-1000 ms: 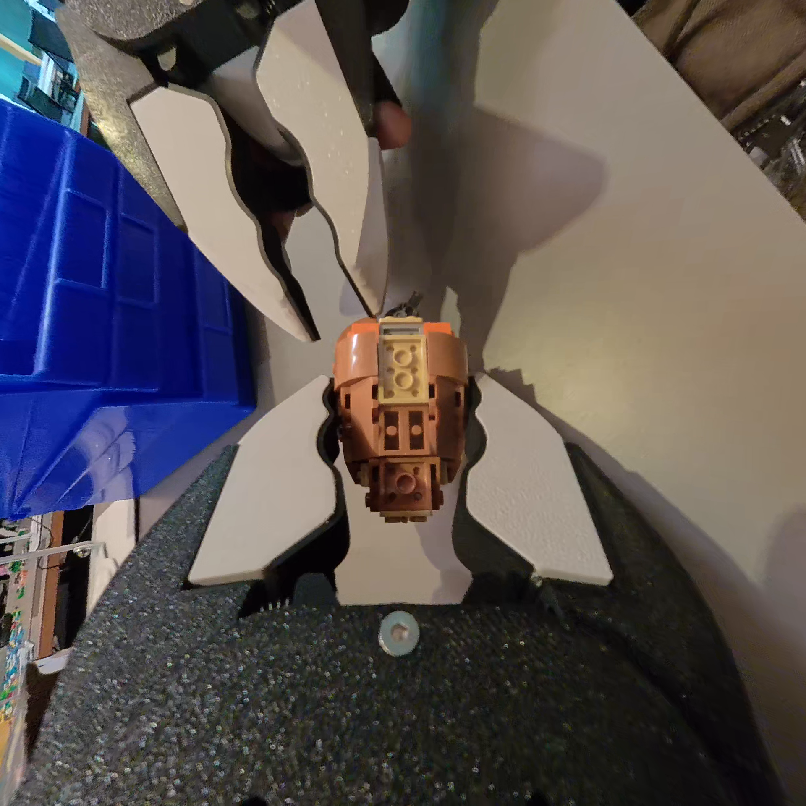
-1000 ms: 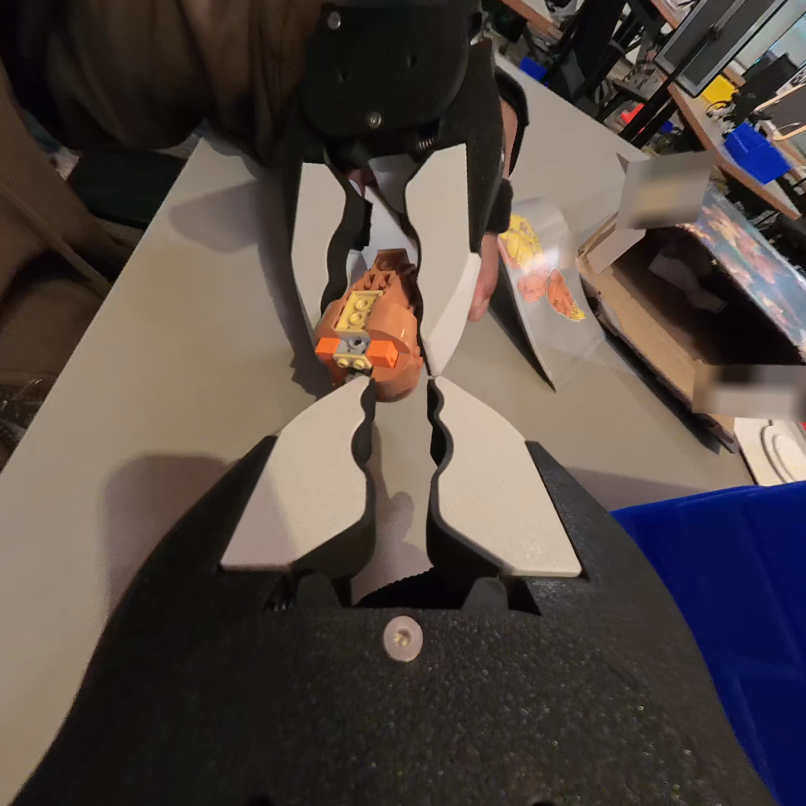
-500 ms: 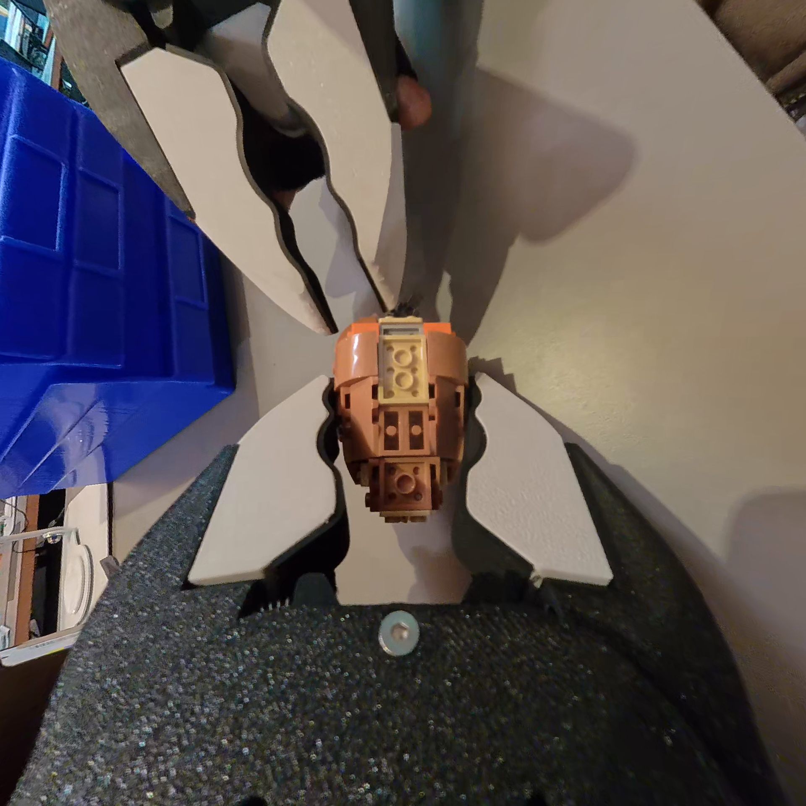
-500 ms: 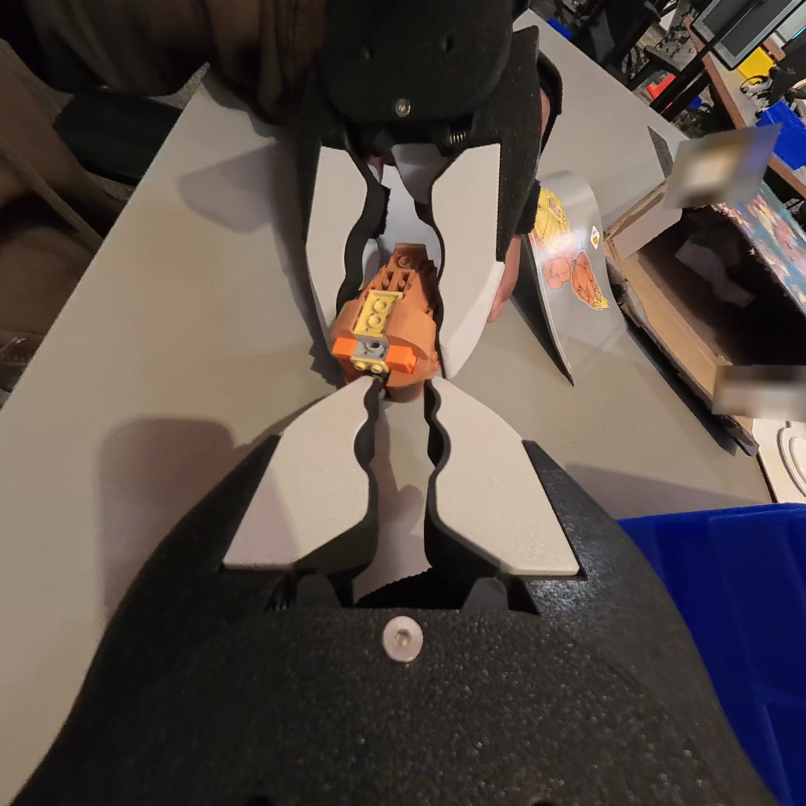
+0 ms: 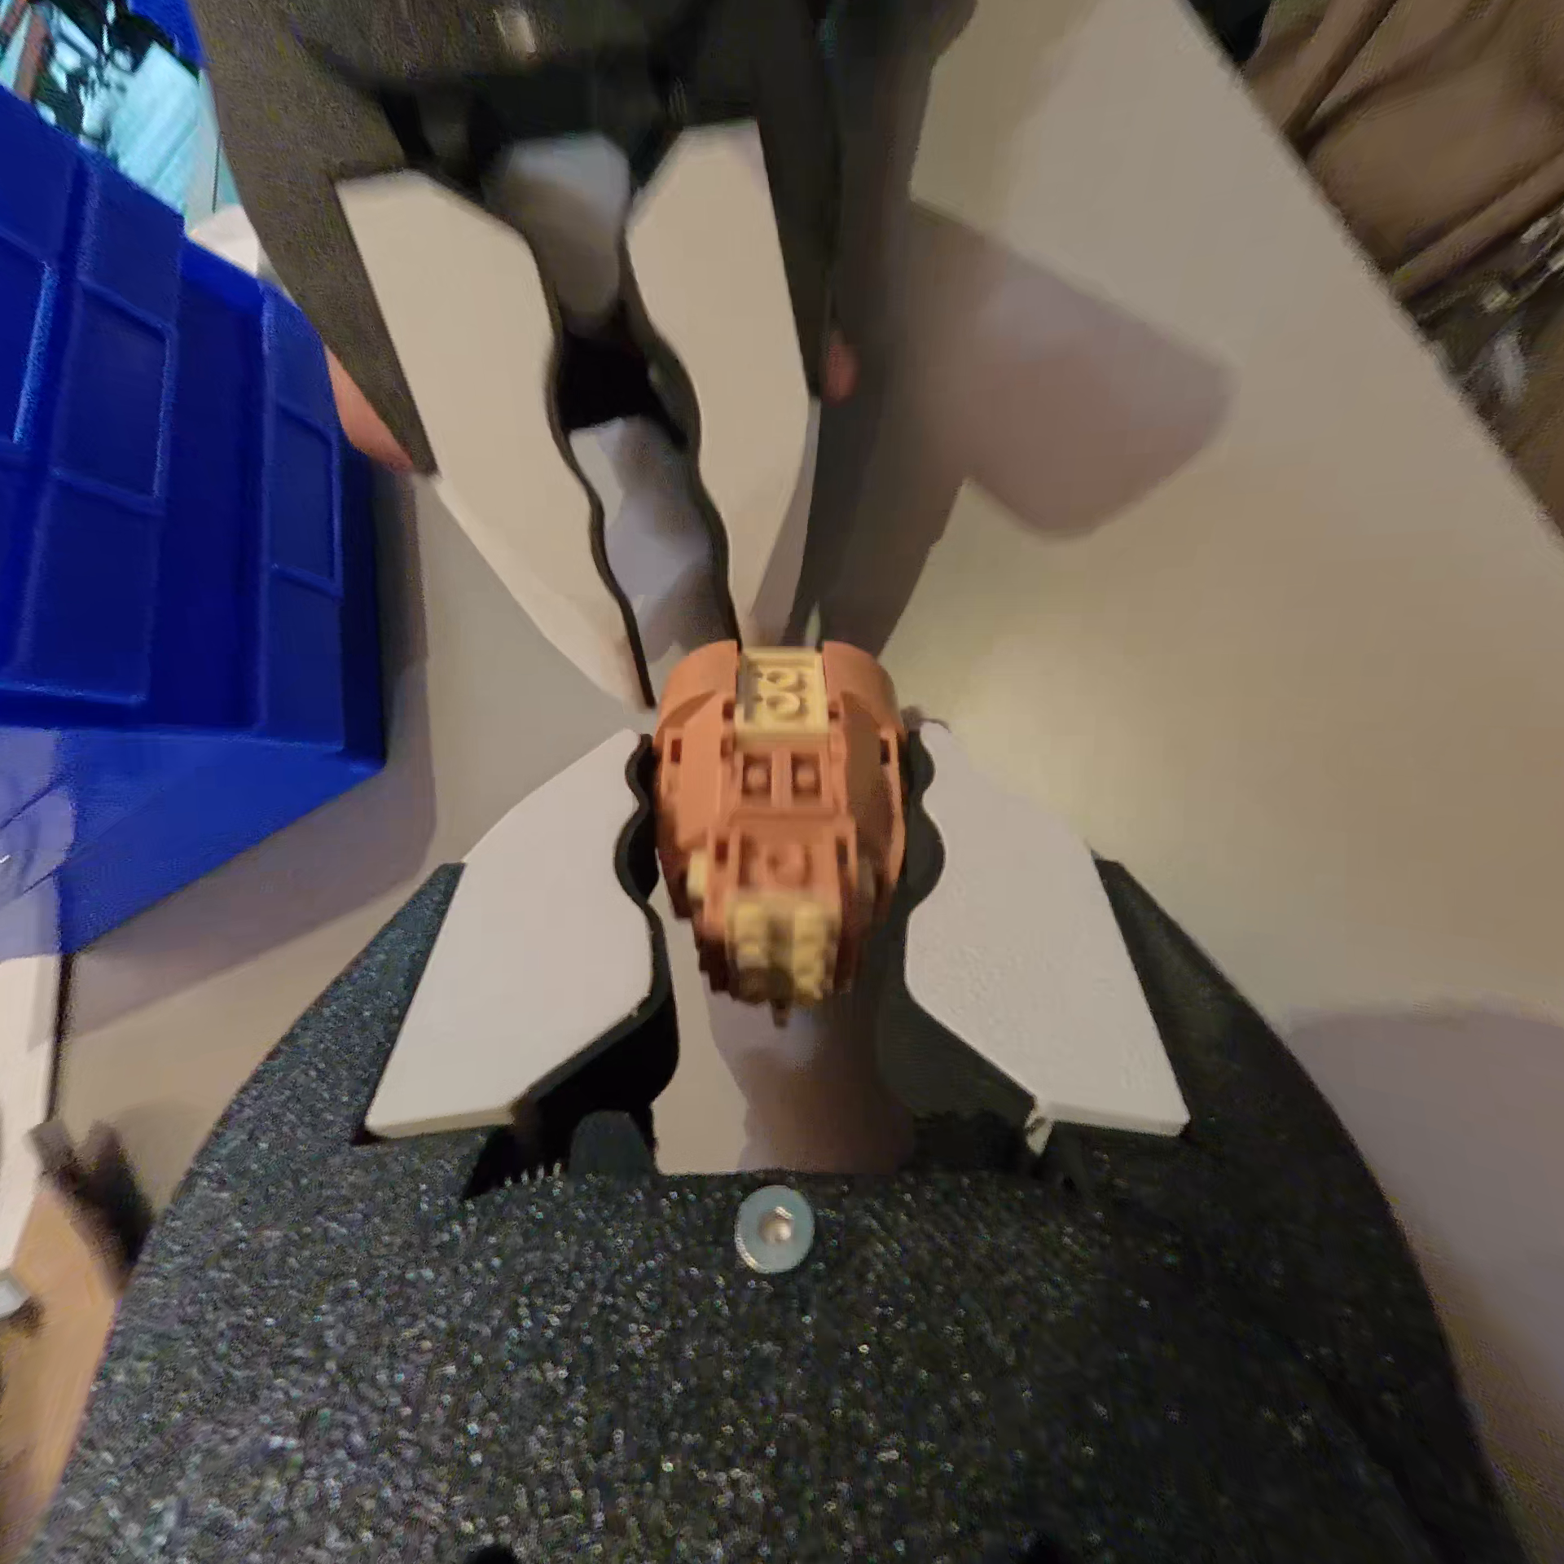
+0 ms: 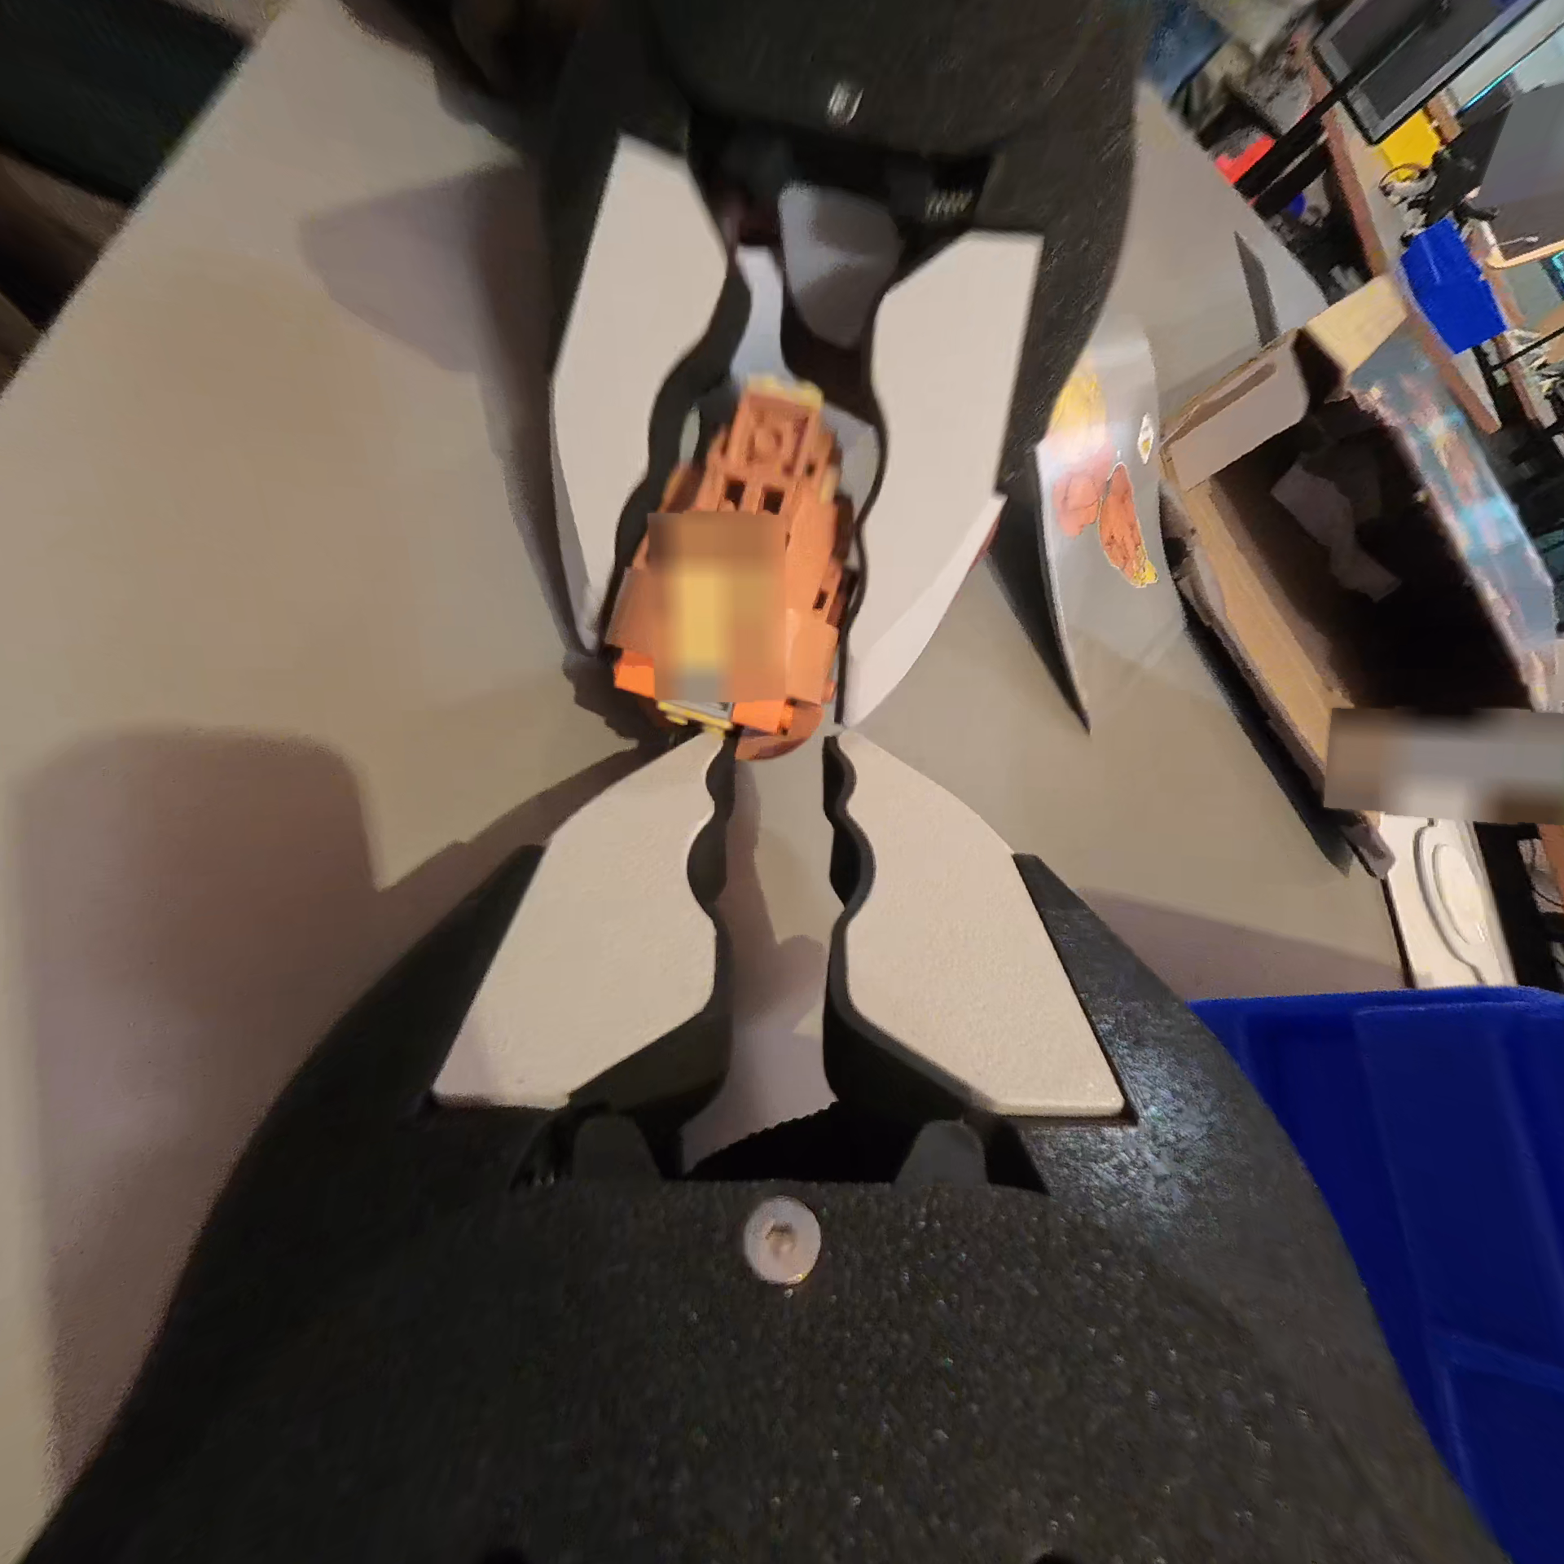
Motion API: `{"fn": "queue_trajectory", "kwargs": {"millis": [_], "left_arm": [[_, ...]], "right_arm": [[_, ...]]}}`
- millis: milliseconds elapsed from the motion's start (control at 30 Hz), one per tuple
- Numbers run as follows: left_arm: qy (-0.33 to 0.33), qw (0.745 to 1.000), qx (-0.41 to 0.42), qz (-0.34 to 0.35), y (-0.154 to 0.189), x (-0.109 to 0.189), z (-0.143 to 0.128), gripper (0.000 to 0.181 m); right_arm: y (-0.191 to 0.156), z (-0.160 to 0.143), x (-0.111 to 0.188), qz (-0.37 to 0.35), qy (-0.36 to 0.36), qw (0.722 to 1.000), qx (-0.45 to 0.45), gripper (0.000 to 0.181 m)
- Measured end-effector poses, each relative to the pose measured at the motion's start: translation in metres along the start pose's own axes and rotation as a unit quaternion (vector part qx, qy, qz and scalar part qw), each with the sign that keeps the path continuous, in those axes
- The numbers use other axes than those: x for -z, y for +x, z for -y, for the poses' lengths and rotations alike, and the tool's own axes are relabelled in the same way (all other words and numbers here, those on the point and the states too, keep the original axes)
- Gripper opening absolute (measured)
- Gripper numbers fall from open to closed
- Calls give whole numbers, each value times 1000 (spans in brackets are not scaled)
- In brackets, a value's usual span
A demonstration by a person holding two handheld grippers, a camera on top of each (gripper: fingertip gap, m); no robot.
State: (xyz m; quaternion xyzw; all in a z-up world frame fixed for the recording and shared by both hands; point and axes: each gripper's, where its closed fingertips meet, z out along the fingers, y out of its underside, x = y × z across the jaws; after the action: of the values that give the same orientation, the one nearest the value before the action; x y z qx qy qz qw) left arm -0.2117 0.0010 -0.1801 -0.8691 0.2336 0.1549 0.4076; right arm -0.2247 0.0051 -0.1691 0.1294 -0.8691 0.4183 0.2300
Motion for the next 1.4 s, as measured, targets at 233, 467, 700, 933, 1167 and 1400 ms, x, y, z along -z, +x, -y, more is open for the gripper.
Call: {"fn": "queue_trajectory", "kwargs": {"millis": [233,467,700,933,1167,1400], "left_arm": [[25,999,20,1,-2,1,7,56],[21,997,73,-13,-4,5,-9,56],[-69,995,76,12,-9,10,-32,56],[-69,995,76,0,-5,8,-28,56],[-61,995,80,-9,-2,3,-22,56],[-58,996,71,-9,-1,2,-20,56]], "right_arm": [[1,-10,-11,-9,-14,1000,8,7],[0,-13,-12,-8,-19,1000,9,13],[1,-13,-11,-8,-15,1000,-10,14],[14,-1,-3,-9,38,997,-73,16],[8,11,-1,20,70,992,-100,19],[10,10,0,19,69,992,-108,21]]}}
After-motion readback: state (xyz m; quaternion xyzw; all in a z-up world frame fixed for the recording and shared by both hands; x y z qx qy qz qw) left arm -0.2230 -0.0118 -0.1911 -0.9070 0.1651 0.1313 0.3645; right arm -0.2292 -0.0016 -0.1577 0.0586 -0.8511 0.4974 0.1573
